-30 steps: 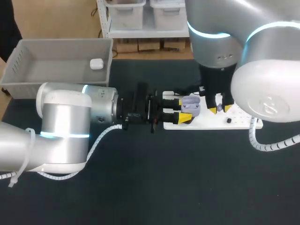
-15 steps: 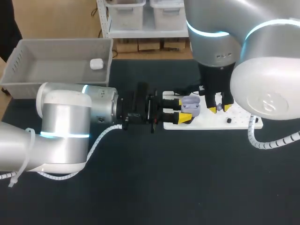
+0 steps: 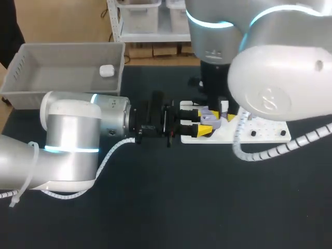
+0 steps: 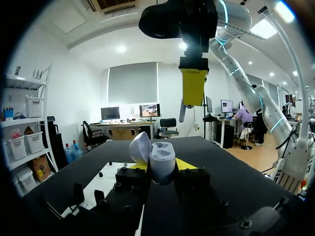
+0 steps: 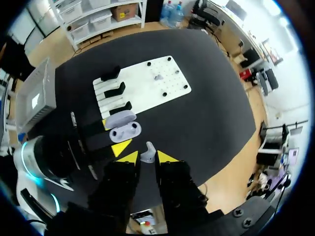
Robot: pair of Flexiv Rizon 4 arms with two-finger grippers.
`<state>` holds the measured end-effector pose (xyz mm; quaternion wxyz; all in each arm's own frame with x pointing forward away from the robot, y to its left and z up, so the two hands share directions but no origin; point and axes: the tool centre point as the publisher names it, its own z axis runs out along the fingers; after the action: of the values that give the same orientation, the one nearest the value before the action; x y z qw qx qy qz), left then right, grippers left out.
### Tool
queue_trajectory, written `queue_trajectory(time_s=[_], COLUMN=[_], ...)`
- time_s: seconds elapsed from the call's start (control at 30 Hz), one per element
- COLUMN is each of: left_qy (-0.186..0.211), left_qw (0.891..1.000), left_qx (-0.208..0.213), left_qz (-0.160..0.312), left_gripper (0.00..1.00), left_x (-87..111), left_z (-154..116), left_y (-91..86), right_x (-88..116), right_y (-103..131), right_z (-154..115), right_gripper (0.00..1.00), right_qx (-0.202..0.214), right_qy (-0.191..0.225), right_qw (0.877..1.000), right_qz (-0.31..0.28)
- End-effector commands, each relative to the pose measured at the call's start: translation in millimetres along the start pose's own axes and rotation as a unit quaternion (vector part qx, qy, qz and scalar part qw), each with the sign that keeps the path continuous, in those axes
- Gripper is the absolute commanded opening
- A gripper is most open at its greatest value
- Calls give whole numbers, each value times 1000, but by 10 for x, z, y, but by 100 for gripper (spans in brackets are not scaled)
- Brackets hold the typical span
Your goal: Pick up each earbud case from the left stands, insert the matching earbuds, close the lid, and place the case in the box.
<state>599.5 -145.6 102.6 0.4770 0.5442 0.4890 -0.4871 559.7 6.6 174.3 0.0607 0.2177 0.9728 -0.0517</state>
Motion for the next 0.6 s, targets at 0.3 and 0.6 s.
queue_trajectory(time_s=[0.3,0.6], left_qy=[-1,-1], left_qw=[1000,1000], left_qx=[-3,-3], left_qz=[1,1], left_gripper=[0,0], left_x=[7,7], left_z=[-1,-1], left_y=[-10,-10], right_x=[3,-64], right_y=[197,306], right_z=[43,42], right_gripper=[0,0], right_qx=[8,30], right_qy=[28,38], right_qw=[999,999], right_qz=[32,25])
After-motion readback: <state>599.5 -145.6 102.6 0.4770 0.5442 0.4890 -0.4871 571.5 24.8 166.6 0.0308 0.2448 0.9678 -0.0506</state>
